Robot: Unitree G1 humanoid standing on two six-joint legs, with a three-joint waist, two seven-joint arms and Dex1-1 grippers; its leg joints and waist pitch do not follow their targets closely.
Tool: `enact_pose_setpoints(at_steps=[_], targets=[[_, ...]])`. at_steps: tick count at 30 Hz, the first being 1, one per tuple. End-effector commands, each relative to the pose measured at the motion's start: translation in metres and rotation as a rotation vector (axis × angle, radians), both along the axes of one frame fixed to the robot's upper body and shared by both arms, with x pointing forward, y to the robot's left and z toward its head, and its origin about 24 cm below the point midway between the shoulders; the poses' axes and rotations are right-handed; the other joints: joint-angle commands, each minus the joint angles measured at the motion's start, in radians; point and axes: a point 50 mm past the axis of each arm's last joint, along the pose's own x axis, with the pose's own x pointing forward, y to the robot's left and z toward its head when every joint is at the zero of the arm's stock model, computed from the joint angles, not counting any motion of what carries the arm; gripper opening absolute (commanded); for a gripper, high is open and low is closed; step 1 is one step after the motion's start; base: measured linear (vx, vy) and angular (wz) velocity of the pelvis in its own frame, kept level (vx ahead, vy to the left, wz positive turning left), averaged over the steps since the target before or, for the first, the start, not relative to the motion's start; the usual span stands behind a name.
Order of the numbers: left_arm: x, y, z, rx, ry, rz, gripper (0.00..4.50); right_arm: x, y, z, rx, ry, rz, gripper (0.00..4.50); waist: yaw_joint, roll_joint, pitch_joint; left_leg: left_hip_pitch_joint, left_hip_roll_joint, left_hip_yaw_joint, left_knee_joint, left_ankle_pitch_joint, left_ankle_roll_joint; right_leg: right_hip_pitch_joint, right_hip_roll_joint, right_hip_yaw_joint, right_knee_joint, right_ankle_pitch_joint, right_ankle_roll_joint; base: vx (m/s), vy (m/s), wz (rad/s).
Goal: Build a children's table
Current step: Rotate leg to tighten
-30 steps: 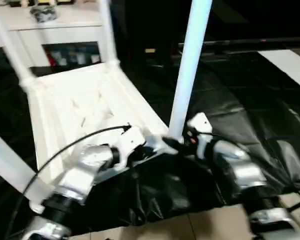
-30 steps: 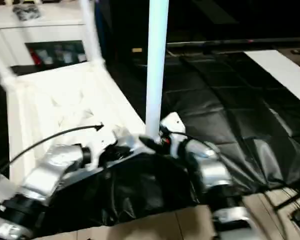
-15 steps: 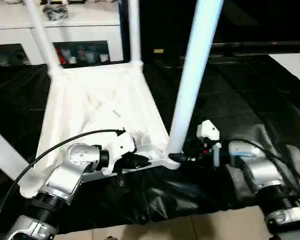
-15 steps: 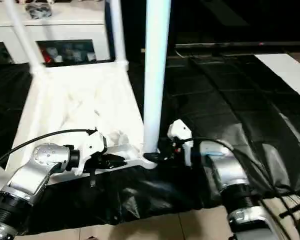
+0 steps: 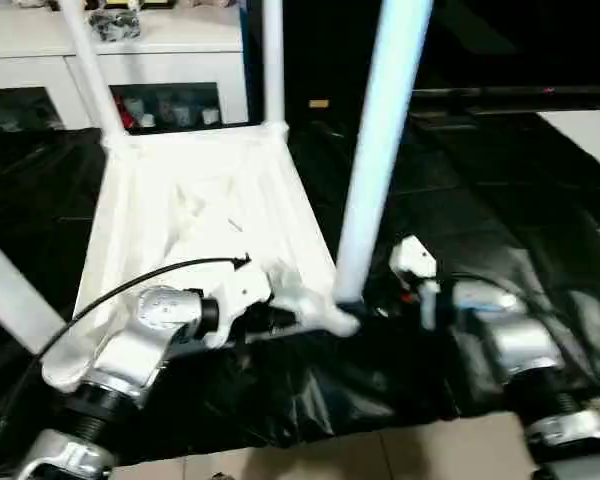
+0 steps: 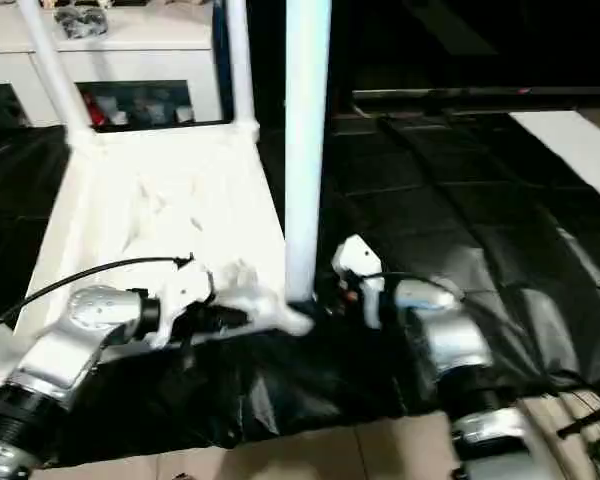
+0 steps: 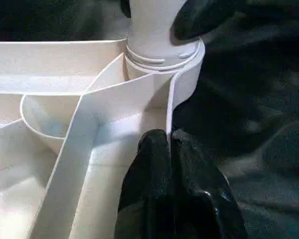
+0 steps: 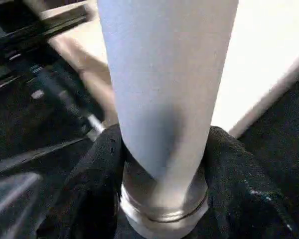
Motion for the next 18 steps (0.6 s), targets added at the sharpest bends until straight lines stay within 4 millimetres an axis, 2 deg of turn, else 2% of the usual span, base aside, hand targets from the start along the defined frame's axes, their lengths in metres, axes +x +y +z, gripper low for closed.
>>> enact_pose_setpoints(at_steps=[1, 3, 5, 6, 10, 11, 12, 13, 14, 15, 16, 17, 18], targets=[[0.008, -0.027, 0.016, -0.075, -0.104, 0.071, 0.00, -0.012, 0.035, -0.027, 0.000, 0.104, -0.009, 1.98, -0.004, -0.007, -0.053, 0.009, 0.029, -0.010, -0.082, -0.271, 0.006, 0.041, -0.061, 0.051, -0.095, -0.404, -0.144, 0.000, 0.000, 0.00], [0.008, -0.037, 0.016, -0.095, -0.108, 0.112, 0.00, -0.010, 0.043, -0.031, -0.007, 0.094, -0.085, 1.98, -0.016, -0.008, -0.052, 0.010, 0.026, -0.011, -0.083, -0.298, -0.004, 0.038, -0.061, 0.049, -0.102, -0.446, -0.131, 0.000, 0.000, 0.00], [0.008, -0.046, 0.017, -0.111, -0.115, 0.138, 0.00, -0.009, 0.053, -0.033, 0.008, 0.090, -0.131, 1.98, -0.026, -0.008, -0.052, 0.003, 0.026, -0.015, -0.085, -0.303, -0.005, 0.039, -0.060, 0.046, -0.103, -0.458, -0.117, 0.000, 0.000, 0.00], [0.007, -0.054, 0.018, -0.124, -0.120, 0.149, 0.00, -0.008, 0.066, -0.032, 0.023, 0.089, -0.165, 1.97, -0.028, -0.005, -0.052, 0.004, 0.025, -0.017, -0.085, -0.316, -0.005, 0.038, -0.062, 0.045, -0.106, -0.475, -0.108, 0.000, 0.000, 0.00], [0.005, -0.065, 0.019, -0.136, -0.130, 0.157, 0.00, -0.001, 0.088, -0.028, 0.053, 0.097, -0.264, 1.97, -0.043, -0.006, -0.054, -0.005, 0.022, -0.019, -0.085, -0.308, 0.000, 0.040, -0.060, 0.044, -0.105, -0.460, -0.106, 0.000, 0.000, 0.00], [0.005, -0.066, 0.019, -0.135, -0.132, 0.154, 0.00, -0.001, 0.092, -0.026, 0.062, 0.096, -0.264, 1.97, -0.040, 0.000, -0.055, -0.002, 0.022, -0.020, -0.085, -0.309, 0.001, 0.038, -0.060, 0.045, -0.105, -0.453, -0.107, 0.000, 0.000, 0.00], [0.005, -0.067, 0.019, -0.134, -0.132, 0.151, 0.00, -0.001, 0.098, -0.024, 0.072, 0.084, -0.253, 1.97, -0.042, -0.002, -0.055, 0.001, 0.022, -0.019, -0.084, -0.317, 0.003, 0.035, -0.058, 0.045, -0.106, -0.438, -0.113, 0.000, 0.000, 0.00], [0.006, -0.066, 0.019, -0.131, -0.133, 0.153, 0.00, -0.003, 0.102, -0.020, 0.090, 0.062, -0.217, 1.97, -0.040, 0.007, -0.055, 0.003, 0.023, -0.018, -0.084, -0.318, 0.004, 0.034, -0.058, 0.047, -0.104, -0.415, -0.122, 0.000, 0.000, 0.00], [0.006, -0.066, 0.019, -0.131, -0.133, 0.153, 0.00, -0.003, 0.102, -0.020, 0.090, 0.062, -0.217, 1.97, -0.041, 0.004, -0.056, 0.003, 0.024, -0.016, -0.084, -0.316, 0.005, 0.034, -0.057, 0.047, -0.104, -0.400, -0.125, 0.000, 0.000, 0.00], [0.007, -0.062, 0.018, -0.121, -0.135, 0.157, 0.00, -0.004, 0.103, -0.017, 0.107, 0.046, -0.189, 2.31, -0.039, 0.013, -0.056, 0.003, 0.024, -0.016, -0.084, -0.311, 0.005, 0.035, -0.056, 0.048, -0.099, -0.363, -0.139, 0.000, 0.000, 0.00], [0.009, -0.057, 0.018, -0.109, -0.135, 0.161, 0.00, -0.004, 0.098, -0.016, 0.127, 0.048, -0.176, 2.31, -0.042, 0.015, -0.057, 0.003, 0.025, -0.015, -0.085, -0.313, 0.005, 0.036, -0.052, 0.048, -0.098, -0.323, -0.149, 0.000, 0.000, 0.00], [0.009, -0.057, 0.018, -0.107, -0.135, 0.162, 0.00, -0.005, 0.097, -0.016, 0.130, 0.048, -0.175, 2.31, -0.041, 0.012, -0.058, 0.001, 0.024, -0.015, -0.085, -0.308, 0.006, 0.040, -0.052, 0.048, -0.095, -0.303, -0.155, 0.000, 0.000, 0.00], [0.009, -0.054, 0.018, -0.104, -0.132, 0.151, 0.00, -0.004, 0.088, -0.017, 0.129, 0.051, -0.177, 2.55, -0.040, 0.015, -0.059, 0.001, 0.023, -0.014, -0.084, -0.301, 0.010, 0.042, -0.052, 0.049, -0.093, -0.278, -0.164, 0.000, 0.000, 0.00]])
